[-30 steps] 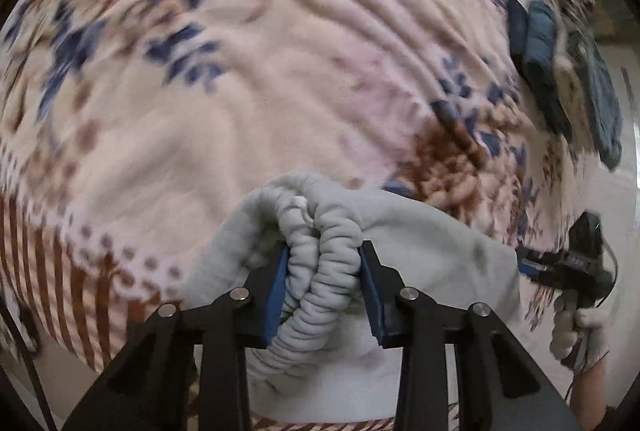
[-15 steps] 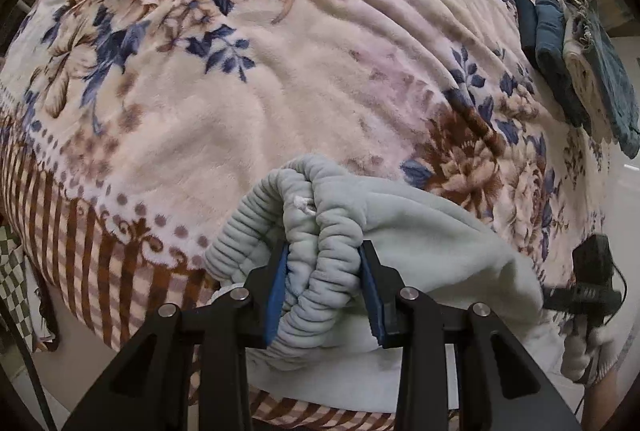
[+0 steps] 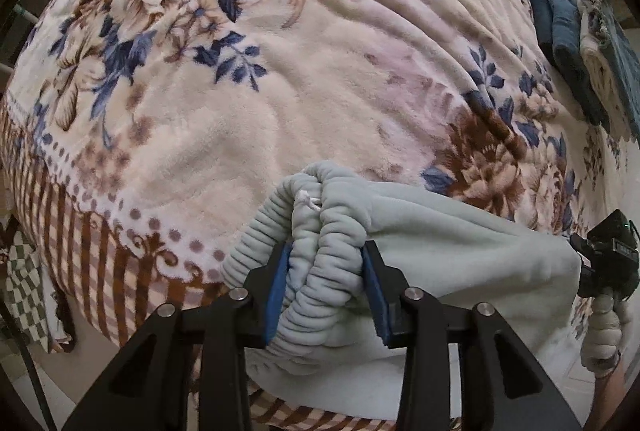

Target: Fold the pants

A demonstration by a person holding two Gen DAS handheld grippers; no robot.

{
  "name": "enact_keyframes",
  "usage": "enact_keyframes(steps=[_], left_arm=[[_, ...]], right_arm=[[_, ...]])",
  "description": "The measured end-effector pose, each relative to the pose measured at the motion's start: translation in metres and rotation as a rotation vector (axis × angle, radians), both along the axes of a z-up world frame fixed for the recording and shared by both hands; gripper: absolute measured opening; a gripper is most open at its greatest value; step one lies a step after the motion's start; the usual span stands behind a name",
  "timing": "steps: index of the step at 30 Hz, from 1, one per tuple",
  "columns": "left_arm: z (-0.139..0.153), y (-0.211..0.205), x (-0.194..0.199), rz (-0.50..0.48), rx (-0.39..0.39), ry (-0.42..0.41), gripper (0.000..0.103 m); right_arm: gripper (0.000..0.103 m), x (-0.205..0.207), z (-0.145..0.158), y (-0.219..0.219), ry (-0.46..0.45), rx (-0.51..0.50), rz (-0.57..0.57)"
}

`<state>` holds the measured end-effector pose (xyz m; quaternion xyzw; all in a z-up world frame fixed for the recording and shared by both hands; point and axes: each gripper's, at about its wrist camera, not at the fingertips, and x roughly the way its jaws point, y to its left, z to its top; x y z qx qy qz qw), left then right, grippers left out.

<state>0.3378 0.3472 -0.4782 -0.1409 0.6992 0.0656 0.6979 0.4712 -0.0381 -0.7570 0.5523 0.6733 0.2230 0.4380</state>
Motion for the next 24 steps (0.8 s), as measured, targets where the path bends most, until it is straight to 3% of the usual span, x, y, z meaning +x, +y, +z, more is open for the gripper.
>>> enact_keyframes(steps=[3,4,5,8,9,10,11,13,16,21,23,24], left_arm=[[0.021,-0.005,-0.008,0.003,0.011,0.004,0.038],[0.035,-0.011,-0.014,-0.009,0.025,-0.017,0.038],[0.048,-0.021,-0.018,-0.040,0.048,-0.034,0.039],[0.078,-0.050,-0.023,-0.099,0.150,-0.066,0.042],[0.085,-0.056,-0.022,-0.101,0.149,-0.089,0.043],[0.089,-0.068,-0.019,-0.104,0.131,-0.113,0.043],[0.089,-0.081,-0.014,-0.117,0.095,-0.128,0.044],[0.074,-0.118,0.003,-0.160,0.008,-0.128,0.044],[0.040,-0.170,0.030,-0.193,-0.140,-0.113,0.044],[-0.021,-0.208,0.058,-0.115,-0.312,-0.018,0.044],[-0.038,-0.206,0.061,-0.037,-0.347,0.026,0.044],[-0.044,-0.207,0.060,-0.018,-0.357,0.048,0.044]], right_arm=[[0.029,-0.007,-0.006,0.014,0.014,-0.020,0.089],[0.048,-0.007,-0.010,0.017,0.016,-0.070,0.147],[0.057,-0.006,-0.016,0.024,0.010,-0.108,0.193],[0.057,-0.002,-0.036,0.047,0.025,-0.086,0.272],[0.056,0.001,-0.040,0.054,0.022,-0.078,0.290],[0.036,0.005,-0.041,0.059,0.023,-0.069,0.300],[0.023,0.008,-0.040,0.060,0.034,-0.054,0.300],[0.017,0.018,-0.030,0.046,0.051,-0.042,0.247],[0.017,0.028,-0.010,0.008,0.022,-0.049,0.134],[0.017,0.006,-0.019,0.000,0.039,-0.049,0.233],[0.035,0.002,-0.022,-0.003,0.023,-0.076,0.262],[0.036,0.000,-0.018,-0.003,-0.017,-0.125,0.320]])
